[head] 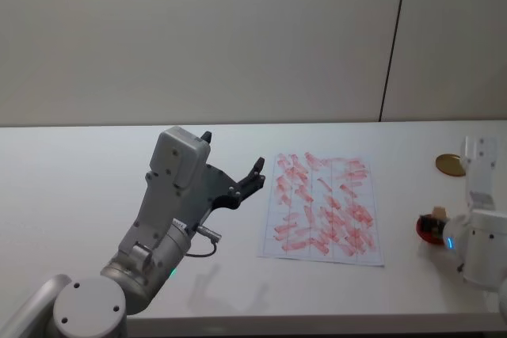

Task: Use the one hand to pick up the stamp and affix it onto the A4 paper.

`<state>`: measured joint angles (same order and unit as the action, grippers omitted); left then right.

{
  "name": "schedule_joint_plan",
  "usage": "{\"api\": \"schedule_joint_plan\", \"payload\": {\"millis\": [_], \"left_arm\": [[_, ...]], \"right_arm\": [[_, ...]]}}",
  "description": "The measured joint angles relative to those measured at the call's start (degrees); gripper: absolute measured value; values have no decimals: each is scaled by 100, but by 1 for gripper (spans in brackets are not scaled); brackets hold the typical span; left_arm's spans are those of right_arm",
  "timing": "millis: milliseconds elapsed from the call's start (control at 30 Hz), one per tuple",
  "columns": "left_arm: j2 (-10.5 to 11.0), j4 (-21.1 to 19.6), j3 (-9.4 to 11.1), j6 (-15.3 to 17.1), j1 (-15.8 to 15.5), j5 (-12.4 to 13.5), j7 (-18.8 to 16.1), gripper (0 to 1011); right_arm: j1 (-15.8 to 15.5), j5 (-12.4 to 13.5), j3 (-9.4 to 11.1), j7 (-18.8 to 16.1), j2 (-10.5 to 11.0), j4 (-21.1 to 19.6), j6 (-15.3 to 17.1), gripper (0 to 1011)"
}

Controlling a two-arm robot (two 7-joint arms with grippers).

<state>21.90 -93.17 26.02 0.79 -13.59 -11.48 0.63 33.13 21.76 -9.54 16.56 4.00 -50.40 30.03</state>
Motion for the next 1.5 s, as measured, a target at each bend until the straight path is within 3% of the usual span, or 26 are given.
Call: {"api": "schedule_joint_plan", "payload": {"millis": [333,633,833,1100,1500], "left_arm": [[0,0,0,0,0,0,0,993],[0,0,0,0,0,0,0,993],[0,0,0,0,0,0,0,993],[0,0,0,0,0,0,0,993],[0,0,0,0,0,0,0,993]], "right_arm": [[-221,-157,4,-57,51,-956,-4,220],[-455,-323,-123,-288,40,-1826,199,220],[-545,-399,-239,-441,-18,-2040,370,220],[-592,-524,-455,-666,-159,-2009,581,219],[-434,-687,-727,-918,-435,-1399,724,220]]}}
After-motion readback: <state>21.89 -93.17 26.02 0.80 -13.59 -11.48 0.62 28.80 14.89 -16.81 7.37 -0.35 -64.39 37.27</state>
